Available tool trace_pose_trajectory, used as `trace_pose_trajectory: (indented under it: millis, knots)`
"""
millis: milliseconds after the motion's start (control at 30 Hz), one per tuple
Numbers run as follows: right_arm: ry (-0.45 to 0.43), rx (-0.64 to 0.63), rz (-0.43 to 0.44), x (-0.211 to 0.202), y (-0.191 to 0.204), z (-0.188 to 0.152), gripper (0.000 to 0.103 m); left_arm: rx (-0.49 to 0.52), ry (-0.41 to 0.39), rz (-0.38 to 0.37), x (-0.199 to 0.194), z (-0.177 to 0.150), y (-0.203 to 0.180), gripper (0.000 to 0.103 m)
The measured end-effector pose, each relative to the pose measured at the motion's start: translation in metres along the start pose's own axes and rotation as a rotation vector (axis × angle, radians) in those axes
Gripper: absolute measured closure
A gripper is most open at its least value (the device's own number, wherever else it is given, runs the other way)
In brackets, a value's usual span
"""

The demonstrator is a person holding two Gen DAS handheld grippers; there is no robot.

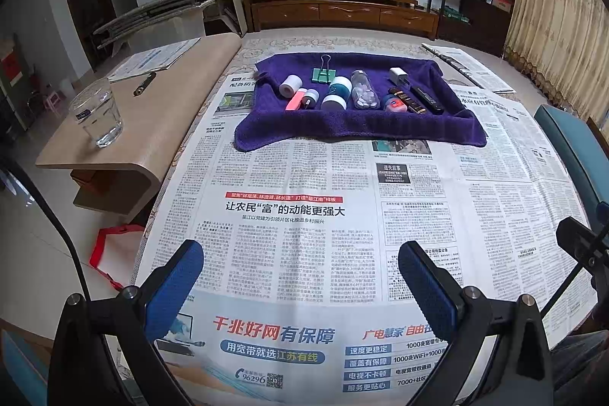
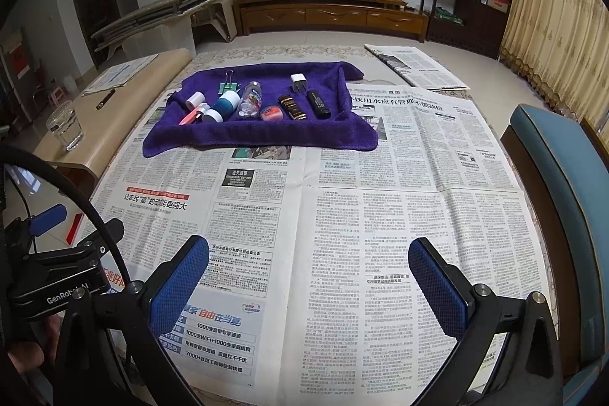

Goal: Organize rigid objects

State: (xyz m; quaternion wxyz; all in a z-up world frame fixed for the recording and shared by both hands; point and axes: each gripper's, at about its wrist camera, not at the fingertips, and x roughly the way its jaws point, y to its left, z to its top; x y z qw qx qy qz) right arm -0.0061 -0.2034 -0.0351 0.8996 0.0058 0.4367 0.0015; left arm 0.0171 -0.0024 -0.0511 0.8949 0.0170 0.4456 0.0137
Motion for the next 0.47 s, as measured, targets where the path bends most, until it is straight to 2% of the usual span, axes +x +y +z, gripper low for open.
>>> trace_pose_trajectory:
  millis: [333, 467]
  knots:
    - [0.002, 0.003, 0.003, -0.0027, -0.0015, 0.0003, 0.0, 0.001, 0.001, 0.0, 0.0005, -0.0003, 0.0001, 0.0]
    - [0.003, 0.004, 0.001, -0.0014, -0.0036, 0.0002, 0.0, 0.01, -0.022, 0.004, -0.0013, -0.0011, 0.0009, 0.0]
